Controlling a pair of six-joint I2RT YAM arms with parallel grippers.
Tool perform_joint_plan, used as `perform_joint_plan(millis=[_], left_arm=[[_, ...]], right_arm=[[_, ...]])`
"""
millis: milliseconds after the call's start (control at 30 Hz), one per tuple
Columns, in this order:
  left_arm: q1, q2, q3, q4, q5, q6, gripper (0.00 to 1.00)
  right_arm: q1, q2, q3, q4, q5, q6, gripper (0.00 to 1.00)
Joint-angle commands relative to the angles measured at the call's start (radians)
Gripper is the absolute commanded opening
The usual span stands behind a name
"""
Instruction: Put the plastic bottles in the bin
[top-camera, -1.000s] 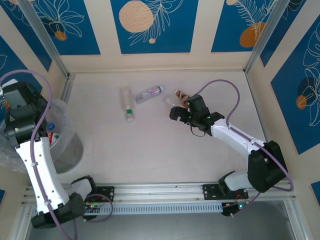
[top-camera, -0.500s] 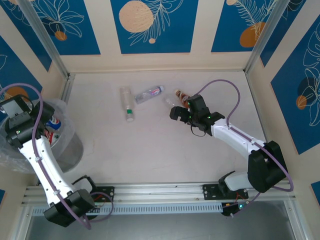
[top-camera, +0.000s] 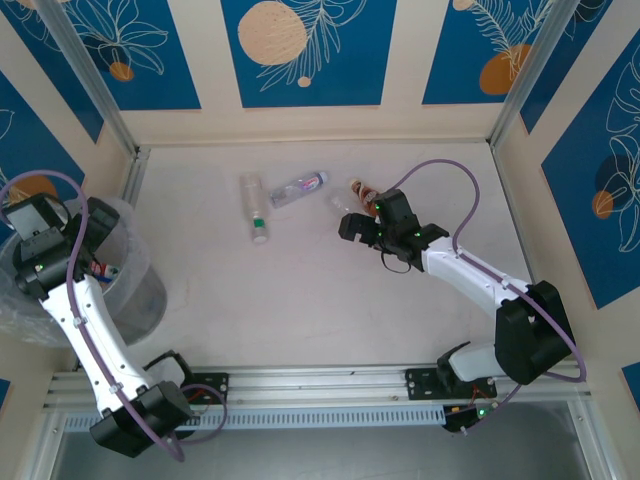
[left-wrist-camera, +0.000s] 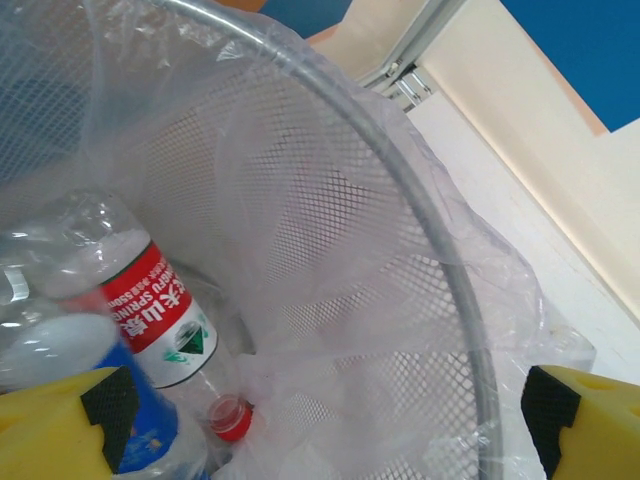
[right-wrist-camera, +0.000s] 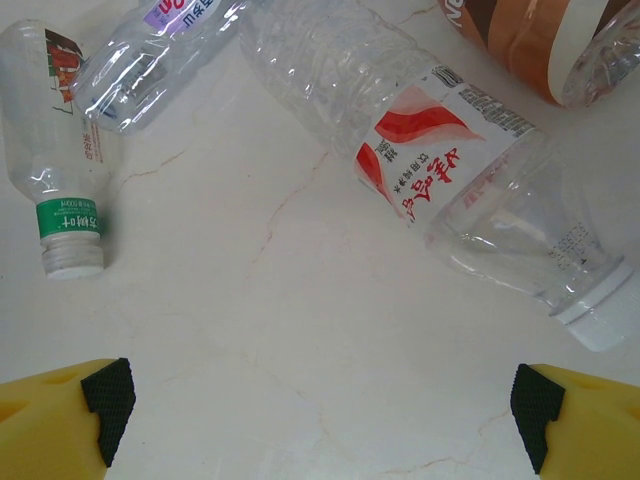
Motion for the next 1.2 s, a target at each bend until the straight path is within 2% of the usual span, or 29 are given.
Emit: perform_joint_plan(millis=[0,100,400,700,833,1033,1167], left_arm=[[0.010,-0.023,0.002,-0.001,0.050,-0.009,0.99],[0.002,-0.032,0.002,-0.002,0.072,-0.017,0.99],[-0.043,-0.096,0.002,-0.012,0.039,-0.023,0.99],[-0.120,-0.157,-0.002,0.060,0.134,-0.094,0.99],[-0.215,-0.172,-0.010,0.103,0.134,-0.130,0.99],[-0.415,-0.152,-0.005,0.142,0.055,-0.149,0.99],[-0.560,-0.137,-0.031,0.230,0.023,-0.176,0.99]], right_arm=[[-0.004,0.008,0.021,0.003,-0.009,-0.009,0.99],[-0.006,0.006,0.022,0.004,0.003,-0.015,1.00],[-0.007,0.001,0.035,0.048,0.011,-0.048,0.99],[-0.011,0.004,0.039,0.073,0.010,-0.056,1.00],[-0.035,0.011,0.061,0.069,0.026,-0.082,1.00],[-0.089,0.024,0.088,0.091,0.017,-0.101,1.00],[-0.139,0.061,0.114,0.114,-0.051,-0.159,0.99]])
